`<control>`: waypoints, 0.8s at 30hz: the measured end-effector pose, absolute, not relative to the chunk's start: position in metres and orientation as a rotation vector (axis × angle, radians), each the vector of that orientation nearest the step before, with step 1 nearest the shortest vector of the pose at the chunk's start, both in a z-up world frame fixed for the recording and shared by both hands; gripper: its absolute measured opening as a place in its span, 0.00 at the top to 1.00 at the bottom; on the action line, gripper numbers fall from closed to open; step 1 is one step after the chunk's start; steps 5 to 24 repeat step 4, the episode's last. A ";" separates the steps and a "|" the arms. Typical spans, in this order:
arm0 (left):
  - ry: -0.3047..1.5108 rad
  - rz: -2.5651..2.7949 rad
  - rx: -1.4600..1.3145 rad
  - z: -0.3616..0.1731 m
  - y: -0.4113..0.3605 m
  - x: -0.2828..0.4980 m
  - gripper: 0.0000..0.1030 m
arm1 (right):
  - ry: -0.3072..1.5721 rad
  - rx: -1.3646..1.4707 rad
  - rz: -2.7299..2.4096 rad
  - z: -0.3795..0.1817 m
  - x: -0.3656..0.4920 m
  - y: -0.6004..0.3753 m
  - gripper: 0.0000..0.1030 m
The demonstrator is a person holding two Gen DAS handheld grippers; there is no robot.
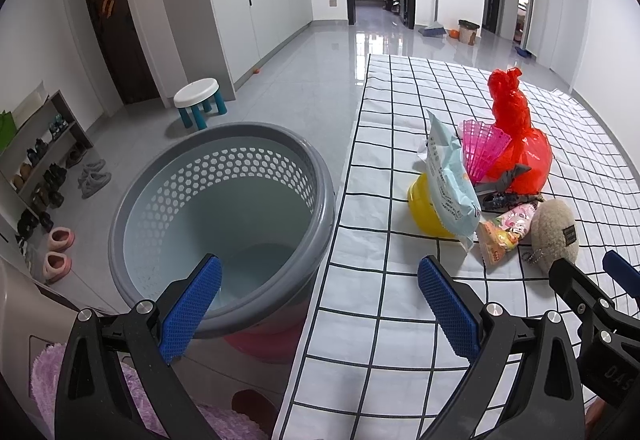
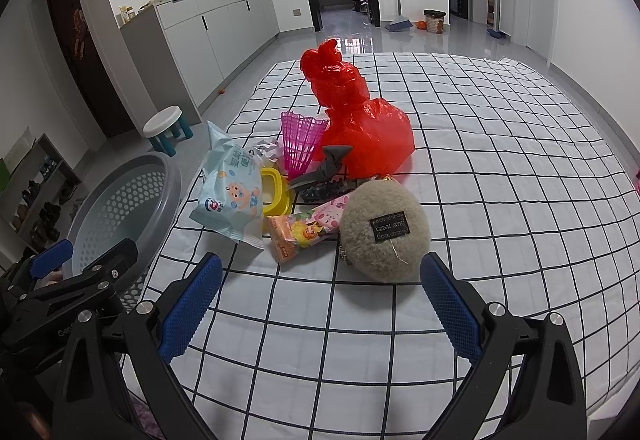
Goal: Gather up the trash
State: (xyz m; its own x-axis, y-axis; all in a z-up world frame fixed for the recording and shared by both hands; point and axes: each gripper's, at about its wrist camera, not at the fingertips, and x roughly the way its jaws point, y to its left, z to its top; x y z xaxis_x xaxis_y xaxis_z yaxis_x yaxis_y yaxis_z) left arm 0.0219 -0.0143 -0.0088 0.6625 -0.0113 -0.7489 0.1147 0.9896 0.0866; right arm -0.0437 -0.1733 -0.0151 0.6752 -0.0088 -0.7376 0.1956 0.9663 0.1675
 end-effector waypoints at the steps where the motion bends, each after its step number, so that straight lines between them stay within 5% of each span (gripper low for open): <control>1: 0.843 -0.071 0.131 -0.009 -0.014 0.022 0.06 | 0.821 0.242 -0.116 -0.015 -0.044 -0.174 0.08; 24: 0.841 -0.072 0.130 -0.008 -0.014 0.021 0.06 | 0.818 0.239 -0.117 -0.013 -0.045 -0.173 0.08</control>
